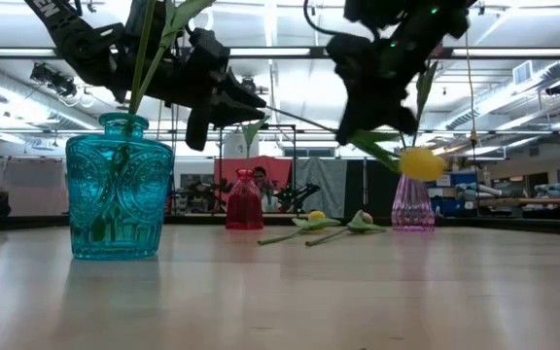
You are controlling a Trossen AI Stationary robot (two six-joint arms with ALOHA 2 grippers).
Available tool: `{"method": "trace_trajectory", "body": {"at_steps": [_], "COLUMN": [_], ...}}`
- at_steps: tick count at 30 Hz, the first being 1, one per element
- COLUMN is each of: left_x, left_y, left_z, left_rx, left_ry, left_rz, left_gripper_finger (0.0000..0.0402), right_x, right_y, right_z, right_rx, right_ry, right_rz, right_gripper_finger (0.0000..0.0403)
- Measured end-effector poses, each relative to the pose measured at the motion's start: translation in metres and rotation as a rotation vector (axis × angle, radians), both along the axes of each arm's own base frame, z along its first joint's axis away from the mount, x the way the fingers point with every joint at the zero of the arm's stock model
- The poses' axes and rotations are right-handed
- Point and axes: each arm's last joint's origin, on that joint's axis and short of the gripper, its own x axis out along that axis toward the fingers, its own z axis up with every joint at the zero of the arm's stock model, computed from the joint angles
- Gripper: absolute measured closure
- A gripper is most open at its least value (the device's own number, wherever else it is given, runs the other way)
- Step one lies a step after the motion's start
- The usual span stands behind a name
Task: Sort flowers into vase by color
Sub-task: Put the bottom yellow tulip into the red flower vase
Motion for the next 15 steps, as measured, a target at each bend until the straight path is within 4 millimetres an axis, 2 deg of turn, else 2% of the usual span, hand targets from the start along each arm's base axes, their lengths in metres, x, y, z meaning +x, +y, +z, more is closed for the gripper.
{"method": "trace_trajectory", "body": {"at_steps": [4, 10, 15], "left_x": [0.000, 0.004, 0.011], "left_y": [0.002, -0.004, -0.012], "left_z": [-0.001, -0.008, -0.022], "left_rx": [0.036, 0.153, 0.265], "left_ry": [0.012, 0.080, 0.160], "left_rz": [0.022, -0.026, -0.085], "left_gripper_finger": [0.0273, 0.0273, 0.0273], "right_x": [0.013, 0.022, 0.031], "right_y": [-0.013, -0.028, -0.030], "right_z": [-0.004, -0.015, -0.018], "right_rx": [0.108, 0.170, 0.218], "right_ry": [-0.103, -0.132, -0.198], "right_rz": [0.083, 0.097, 0.122], "right_gripper_finger": [0.0367, 0.0367, 0.0367]}}
